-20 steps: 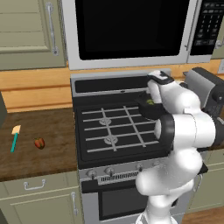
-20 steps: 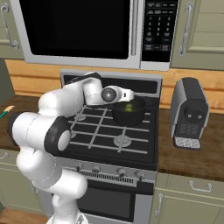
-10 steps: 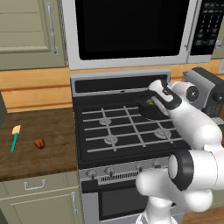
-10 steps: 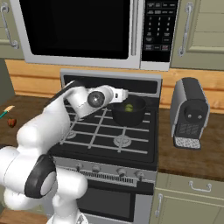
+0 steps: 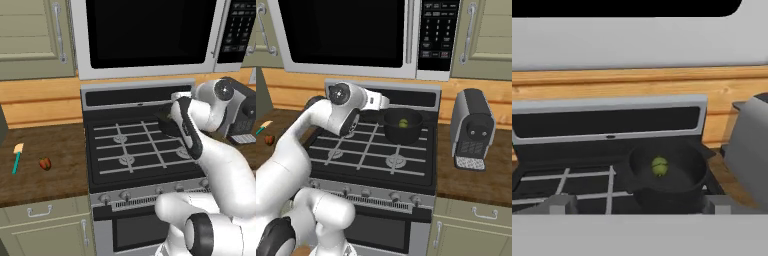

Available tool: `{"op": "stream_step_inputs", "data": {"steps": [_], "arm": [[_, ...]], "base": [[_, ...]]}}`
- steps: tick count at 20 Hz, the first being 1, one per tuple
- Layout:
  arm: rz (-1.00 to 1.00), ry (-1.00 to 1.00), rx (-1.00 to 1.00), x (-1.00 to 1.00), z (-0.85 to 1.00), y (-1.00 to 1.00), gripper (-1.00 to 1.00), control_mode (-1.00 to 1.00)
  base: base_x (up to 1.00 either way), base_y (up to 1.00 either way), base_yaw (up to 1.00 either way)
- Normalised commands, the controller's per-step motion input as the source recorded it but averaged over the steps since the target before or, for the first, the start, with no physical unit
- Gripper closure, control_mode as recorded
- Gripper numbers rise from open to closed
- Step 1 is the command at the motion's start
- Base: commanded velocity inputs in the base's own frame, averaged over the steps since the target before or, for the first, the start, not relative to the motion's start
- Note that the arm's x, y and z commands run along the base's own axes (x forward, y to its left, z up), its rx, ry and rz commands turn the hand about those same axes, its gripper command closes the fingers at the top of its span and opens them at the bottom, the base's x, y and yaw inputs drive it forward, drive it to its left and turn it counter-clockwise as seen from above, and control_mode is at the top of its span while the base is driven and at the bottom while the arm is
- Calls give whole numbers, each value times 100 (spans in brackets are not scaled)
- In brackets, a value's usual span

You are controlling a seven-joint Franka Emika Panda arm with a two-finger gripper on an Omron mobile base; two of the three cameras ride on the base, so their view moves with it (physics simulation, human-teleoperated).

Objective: Put the bell pepper and lime in the pot. Retrieve the spatula and lightly stir the vegetables in the pot.

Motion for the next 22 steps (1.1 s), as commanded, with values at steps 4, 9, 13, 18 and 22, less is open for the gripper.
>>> {"op": "stream_step_inputs", "data": {"steps": [4, 9, 13, 18, 22], "arm": [[-2, 30, 7, -96, 23, 27, -100, -100], [-1, 7, 8, -97, -11, 55, -100, -100], [0, 3, 7, -49, -5, 73, -100, -100], [6, 16, 1, -23, 0, 93, -100, -100], [18, 15, 0, -8, 0, 96, -100, -100]], "base": [[0, 0, 0], [0, 0, 0], [0, 0, 0], [0, 0, 0], [0, 0, 0]]}}
